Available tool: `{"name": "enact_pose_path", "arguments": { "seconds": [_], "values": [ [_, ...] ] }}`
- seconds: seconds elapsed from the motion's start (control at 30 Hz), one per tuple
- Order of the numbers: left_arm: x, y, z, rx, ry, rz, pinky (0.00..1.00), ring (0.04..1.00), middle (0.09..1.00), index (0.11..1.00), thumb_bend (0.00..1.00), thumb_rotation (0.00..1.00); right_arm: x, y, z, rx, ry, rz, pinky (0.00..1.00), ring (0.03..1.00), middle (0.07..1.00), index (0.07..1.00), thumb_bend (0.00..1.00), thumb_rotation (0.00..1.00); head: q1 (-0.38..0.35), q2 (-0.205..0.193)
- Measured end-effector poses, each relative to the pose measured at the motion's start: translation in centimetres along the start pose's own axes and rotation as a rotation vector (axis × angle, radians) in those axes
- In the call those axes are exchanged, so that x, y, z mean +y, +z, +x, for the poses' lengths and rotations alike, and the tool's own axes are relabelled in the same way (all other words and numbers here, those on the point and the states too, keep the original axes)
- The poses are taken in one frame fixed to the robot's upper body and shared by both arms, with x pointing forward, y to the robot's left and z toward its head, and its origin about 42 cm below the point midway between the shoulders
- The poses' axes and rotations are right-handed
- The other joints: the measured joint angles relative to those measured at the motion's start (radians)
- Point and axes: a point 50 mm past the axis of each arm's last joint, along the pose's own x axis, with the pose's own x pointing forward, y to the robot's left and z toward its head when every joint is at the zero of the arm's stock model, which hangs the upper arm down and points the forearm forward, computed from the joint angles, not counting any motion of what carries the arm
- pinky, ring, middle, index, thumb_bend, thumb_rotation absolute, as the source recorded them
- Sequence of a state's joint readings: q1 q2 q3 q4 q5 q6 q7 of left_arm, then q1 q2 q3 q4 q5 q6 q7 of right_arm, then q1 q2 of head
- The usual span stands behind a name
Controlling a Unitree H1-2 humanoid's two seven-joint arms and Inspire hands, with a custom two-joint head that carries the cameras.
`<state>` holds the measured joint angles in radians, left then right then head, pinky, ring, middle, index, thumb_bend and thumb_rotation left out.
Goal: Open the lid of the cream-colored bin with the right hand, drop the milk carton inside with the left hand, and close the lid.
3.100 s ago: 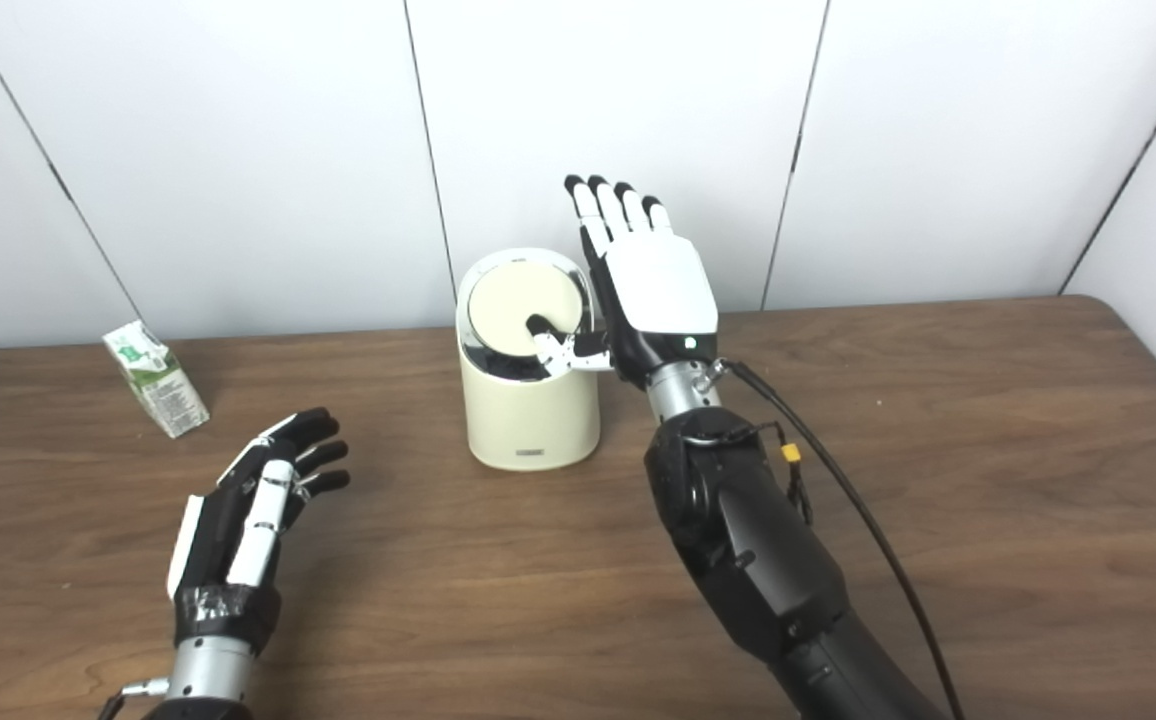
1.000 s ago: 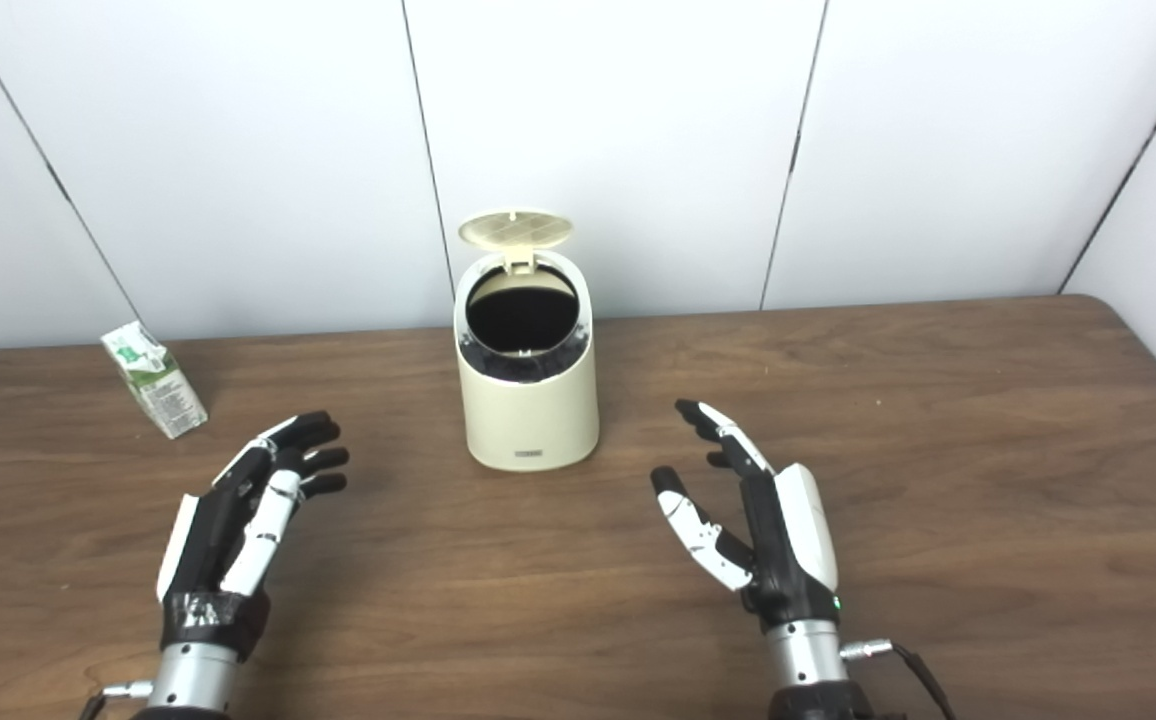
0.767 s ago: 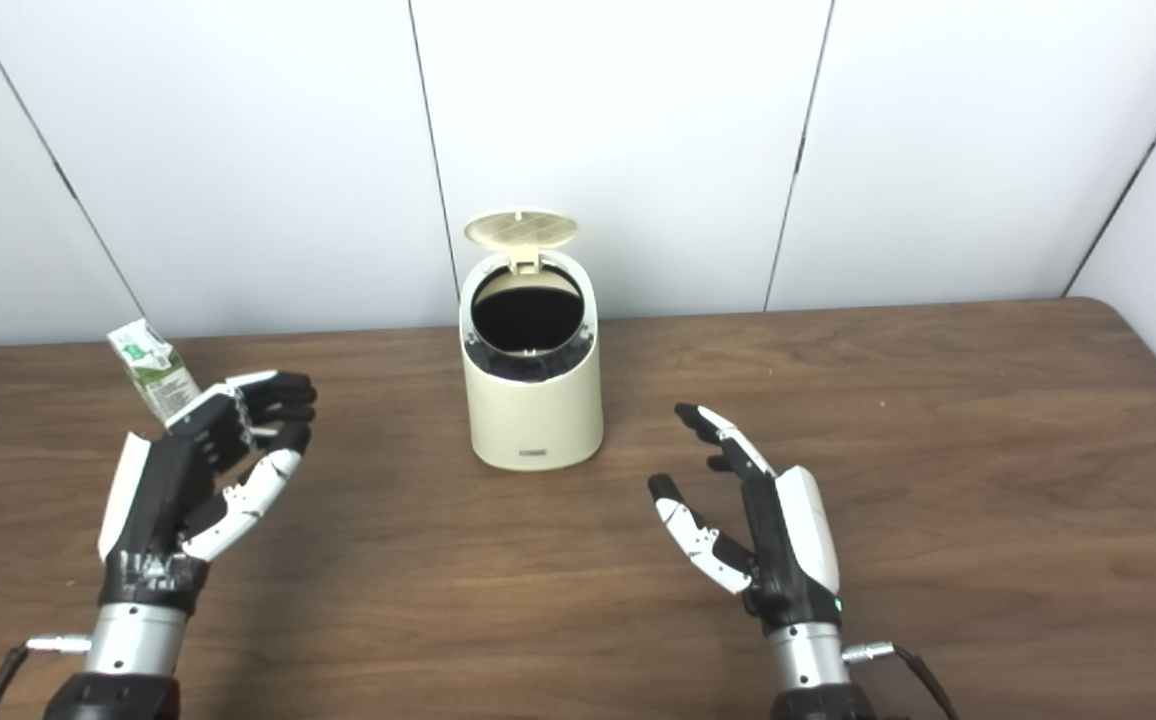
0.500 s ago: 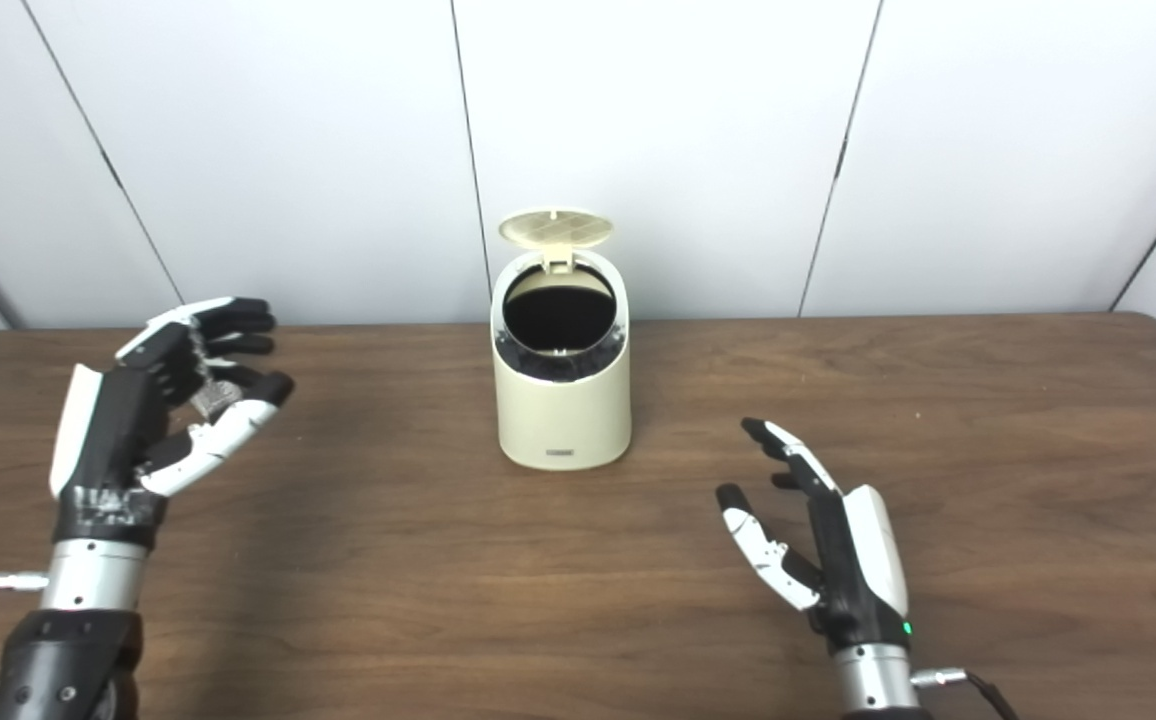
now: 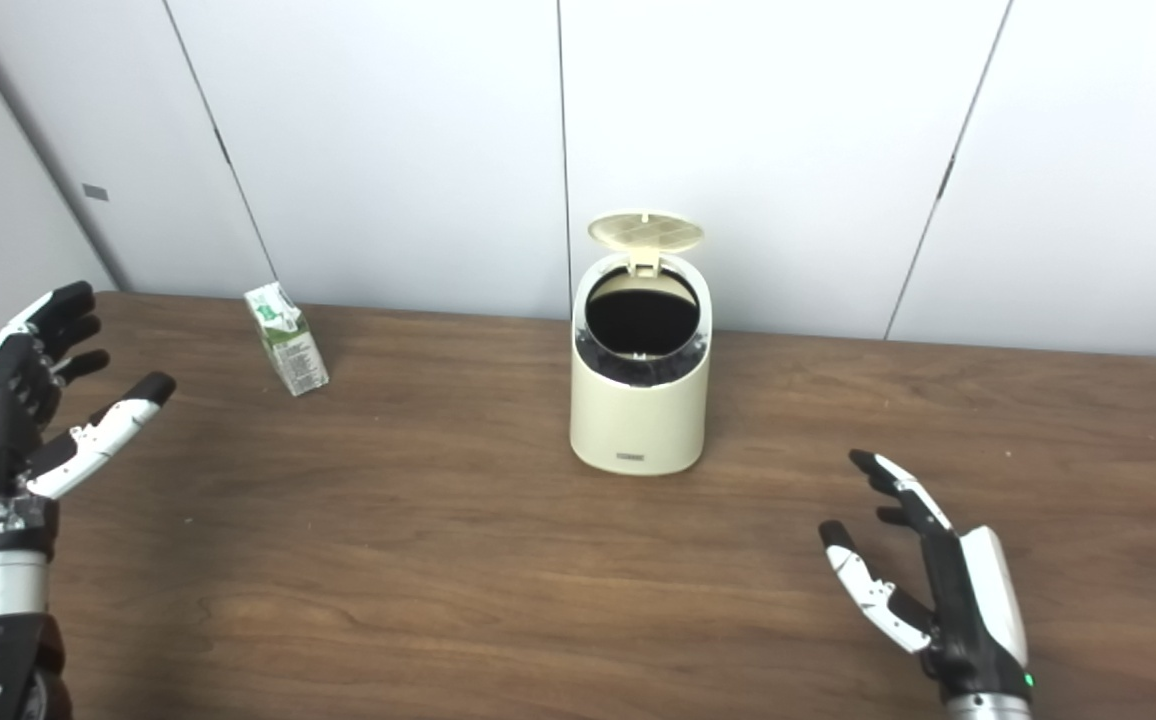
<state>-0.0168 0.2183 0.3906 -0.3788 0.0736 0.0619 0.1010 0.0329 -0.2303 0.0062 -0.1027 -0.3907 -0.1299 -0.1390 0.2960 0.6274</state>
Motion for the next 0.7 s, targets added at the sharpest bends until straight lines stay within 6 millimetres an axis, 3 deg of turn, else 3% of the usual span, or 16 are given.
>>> {"name": "enact_pose_path", "arguments": {
  "seconds": [0.27, 0.4, 0.53, 0.63, 0.7],
  "values": [
    [0.5, -0.9, 0.1, 0.005, -0.048, 0.135, 0.78, 0.913, 0.949, 0.946, 0.92, 0.33, -0.5, -0.5, -0.3, 0.008, -0.004, 0.026, 0.76, 0.845, 0.849, 0.825, 0.13, 0.50, 0.078, -0.005],
    [0.0, -1.1, -0.1, 0.078, -0.101, 0.160, 0.85, 0.958, 0.987, 0.993, 0.99, 0.38, -0.8, -0.5, -0.3, -0.010, -0.003, 0.026, 0.73, 0.834, 0.838, 0.810, 0.10, 0.42, 0.104, -0.005],
    [-1.0, -1.7, -0.2, 0.196, -0.182, 0.164, 0.76, 0.918, 0.973, 1.000, 1.00, 0.42, -1.6, -0.7, -0.2, -0.016, -0.004, 0.007, 0.70, 0.819, 0.830, 0.802, 0.10, 0.41, 0.155, -0.011],
    [-1.7, -1.7, 0.2, 0.266, -0.207, 0.160, 0.75, 0.910, 0.964, 1.000, 1.00, 0.45, -1.9, -0.8, -0.2, -0.016, -0.009, 0.005, 0.69, 0.810, 0.820, 0.789, 0.09, 0.27, 0.158, -0.014],
    [-2.0, -1.7, 0.6, 0.299, -0.215, 0.156, 0.80, 0.949, 0.988, 1.000, 1.00, 0.48, -1.9, -0.7, -0.2, -0.015, -0.010, 0.020, 0.67, 0.803, 0.814, 0.782, 0.08, 0.18, 0.160, -0.014]
  ]
}}
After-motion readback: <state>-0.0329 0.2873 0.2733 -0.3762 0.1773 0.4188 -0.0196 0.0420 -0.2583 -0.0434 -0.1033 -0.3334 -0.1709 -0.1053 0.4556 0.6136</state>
